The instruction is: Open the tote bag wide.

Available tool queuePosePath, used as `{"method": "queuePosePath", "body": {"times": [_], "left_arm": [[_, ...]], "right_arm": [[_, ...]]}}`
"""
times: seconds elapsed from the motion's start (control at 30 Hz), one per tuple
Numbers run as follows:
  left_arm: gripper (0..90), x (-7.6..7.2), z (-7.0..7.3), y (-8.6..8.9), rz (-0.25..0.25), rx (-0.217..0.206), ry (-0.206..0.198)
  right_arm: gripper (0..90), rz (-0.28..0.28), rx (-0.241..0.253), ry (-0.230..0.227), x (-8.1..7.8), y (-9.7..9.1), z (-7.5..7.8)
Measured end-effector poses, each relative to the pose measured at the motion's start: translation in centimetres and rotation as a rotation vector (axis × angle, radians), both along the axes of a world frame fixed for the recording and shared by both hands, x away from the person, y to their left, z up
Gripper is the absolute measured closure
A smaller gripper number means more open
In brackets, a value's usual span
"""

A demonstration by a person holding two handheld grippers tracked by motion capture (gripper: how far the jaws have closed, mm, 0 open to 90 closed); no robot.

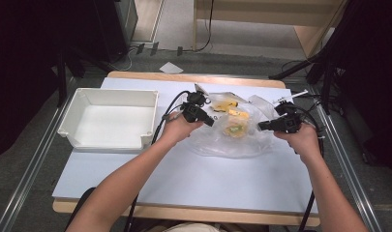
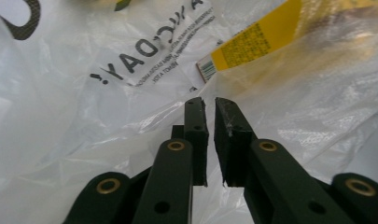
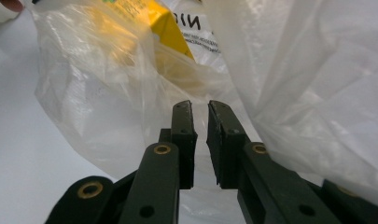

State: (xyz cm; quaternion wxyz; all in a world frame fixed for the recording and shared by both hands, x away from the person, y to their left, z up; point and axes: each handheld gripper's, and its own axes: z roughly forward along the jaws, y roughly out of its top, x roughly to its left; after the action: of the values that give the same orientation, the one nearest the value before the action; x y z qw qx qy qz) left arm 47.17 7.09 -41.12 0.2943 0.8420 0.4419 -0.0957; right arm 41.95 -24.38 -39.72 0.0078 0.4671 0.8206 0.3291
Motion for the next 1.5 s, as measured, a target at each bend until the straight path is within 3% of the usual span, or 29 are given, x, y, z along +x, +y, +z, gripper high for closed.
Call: {"method": "queuePosePath", "body": {"times": [0.13,0.3,0.4,0.53,0.9,1.23,1.5], "left_arm": [[82.2,0.0,0.2,0.1,0.009,0.003,-0.028],[83.4,0.0,0.5,-0.3,0.006,0.006,-0.047],[83.9,0.1,-0.1,-0.8,0.0,-0.006,-0.018],[84.3,-0.3,-1.0,-1.4,-0.024,-0.005,0.002],[83.7,-0.6,-2.9,-1.1,-0.009,0.012,0.017],[83.0,-0.9,-3.9,-0.5,-0.016,0.036,0.018],[83.0,-0.9,-4.1,0.6,0.018,0.061,0.001]], "right_arm": [[81.7,-0.011,0.006,-0.002,0.0,-0.2,-0.4],[81.7,-0.023,0.011,-0.019,0.1,-0.3,0.2],[81.9,-0.025,0.007,-0.016,0.3,-0.2,0.1],[82.2,-0.018,0.007,0.003,0.1,0.2,-0.9],[82.9,-0.033,0.021,0.029,-0.2,0.8,-3.6],[83.8,-0.039,0.004,0.043,-0.6,1.2,-5.4],[84.0,-0.05,0.0,0.051,-1.6,0.7,-6.3]]}}
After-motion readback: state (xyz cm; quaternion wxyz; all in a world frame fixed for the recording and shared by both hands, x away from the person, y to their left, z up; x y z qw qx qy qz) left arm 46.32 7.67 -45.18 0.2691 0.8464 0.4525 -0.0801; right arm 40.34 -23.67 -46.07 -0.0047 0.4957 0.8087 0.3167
